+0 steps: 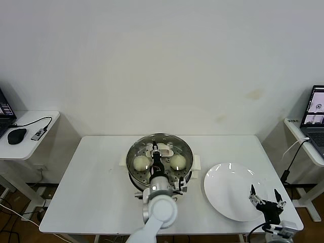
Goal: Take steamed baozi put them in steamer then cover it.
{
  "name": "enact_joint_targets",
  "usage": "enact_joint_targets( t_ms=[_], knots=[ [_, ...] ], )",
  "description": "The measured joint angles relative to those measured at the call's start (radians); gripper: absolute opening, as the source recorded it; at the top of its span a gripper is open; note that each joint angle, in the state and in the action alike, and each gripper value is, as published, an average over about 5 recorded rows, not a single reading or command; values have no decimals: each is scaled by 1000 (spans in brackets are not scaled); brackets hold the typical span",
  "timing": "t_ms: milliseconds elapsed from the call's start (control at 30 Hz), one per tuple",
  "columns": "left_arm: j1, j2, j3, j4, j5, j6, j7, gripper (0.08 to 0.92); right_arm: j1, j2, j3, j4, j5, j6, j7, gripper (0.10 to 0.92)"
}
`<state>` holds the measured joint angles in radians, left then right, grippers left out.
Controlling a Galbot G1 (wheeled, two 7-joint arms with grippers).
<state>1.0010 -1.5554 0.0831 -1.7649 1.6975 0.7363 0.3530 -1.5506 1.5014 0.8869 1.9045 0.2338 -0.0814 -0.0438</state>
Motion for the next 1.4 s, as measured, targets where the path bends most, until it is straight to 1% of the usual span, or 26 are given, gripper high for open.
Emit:
enact_joint_targets(
  t_ms=[200,300,633,933,1033,1133,1400],
  knots=[
    [-1,1,2,-3,-11,0,-1,138,-2,0,-1,0,0,2,0,823],
    [2,4,3,-6,-19,0,-3,175,-1,1,-1,0,0,3,0,823],
    [28,22,-2,-46,-68,0,-41,462,-2,0,0,-1,-1,7,-2,823],
    [65,45,11,-118,-116,-2,-63,721,0,0,-1,-7,-6,9,-6,823],
    [77,53,17,-143,-137,-13,-65,791,-1,-2,-2,-9,-7,9,-7,823],
    [88,61,22,-166,-160,-27,-68,818,-3,-4,-3,-9,-7,8,-10,823],
    [120,84,14,-231,-245,-69,-89,823,-8,-8,-6,-1,-3,8,-14,823]
  ],
)
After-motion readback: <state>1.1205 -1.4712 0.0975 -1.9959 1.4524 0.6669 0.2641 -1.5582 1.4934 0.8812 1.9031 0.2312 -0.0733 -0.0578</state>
